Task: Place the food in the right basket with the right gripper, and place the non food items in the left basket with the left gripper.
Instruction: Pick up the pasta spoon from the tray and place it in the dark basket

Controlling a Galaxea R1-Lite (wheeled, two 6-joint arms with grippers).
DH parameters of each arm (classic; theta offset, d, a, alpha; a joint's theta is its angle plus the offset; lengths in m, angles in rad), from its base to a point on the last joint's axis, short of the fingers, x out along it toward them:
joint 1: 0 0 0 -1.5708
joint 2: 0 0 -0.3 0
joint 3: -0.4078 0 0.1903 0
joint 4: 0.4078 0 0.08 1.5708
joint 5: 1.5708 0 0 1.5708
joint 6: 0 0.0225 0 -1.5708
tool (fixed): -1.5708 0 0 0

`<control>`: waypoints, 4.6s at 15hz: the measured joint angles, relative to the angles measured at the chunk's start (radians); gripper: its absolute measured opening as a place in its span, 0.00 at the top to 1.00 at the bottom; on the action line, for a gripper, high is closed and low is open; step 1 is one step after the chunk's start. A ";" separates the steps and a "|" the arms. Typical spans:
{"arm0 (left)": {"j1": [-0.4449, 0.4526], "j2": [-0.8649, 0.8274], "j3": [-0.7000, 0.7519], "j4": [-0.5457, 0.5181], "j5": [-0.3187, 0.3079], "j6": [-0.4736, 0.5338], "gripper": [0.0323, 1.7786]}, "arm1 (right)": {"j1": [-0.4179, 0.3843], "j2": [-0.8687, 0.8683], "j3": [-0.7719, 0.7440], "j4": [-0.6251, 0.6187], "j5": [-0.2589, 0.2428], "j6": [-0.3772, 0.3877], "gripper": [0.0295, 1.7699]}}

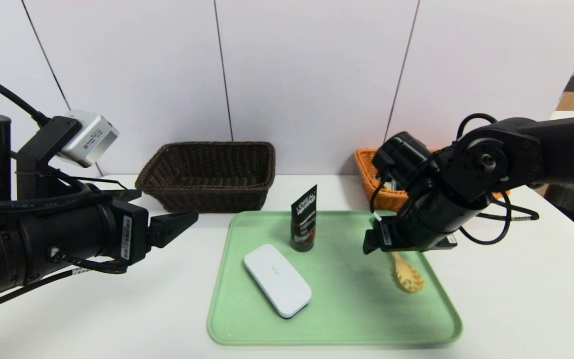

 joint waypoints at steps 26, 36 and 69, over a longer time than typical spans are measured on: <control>0.000 0.008 -0.004 -0.001 -0.001 0.000 0.05 | -0.041 0.024 0.149 -0.254 0.013 -0.061 0.04; 0.000 0.015 -0.006 -0.005 -0.003 0.000 0.05 | -0.040 0.036 0.150 -0.253 0.010 -0.074 0.04; 0.003 0.009 -0.013 -0.001 0.002 -0.001 0.05 | 0.064 -0.118 0.104 -0.255 0.025 -0.068 0.97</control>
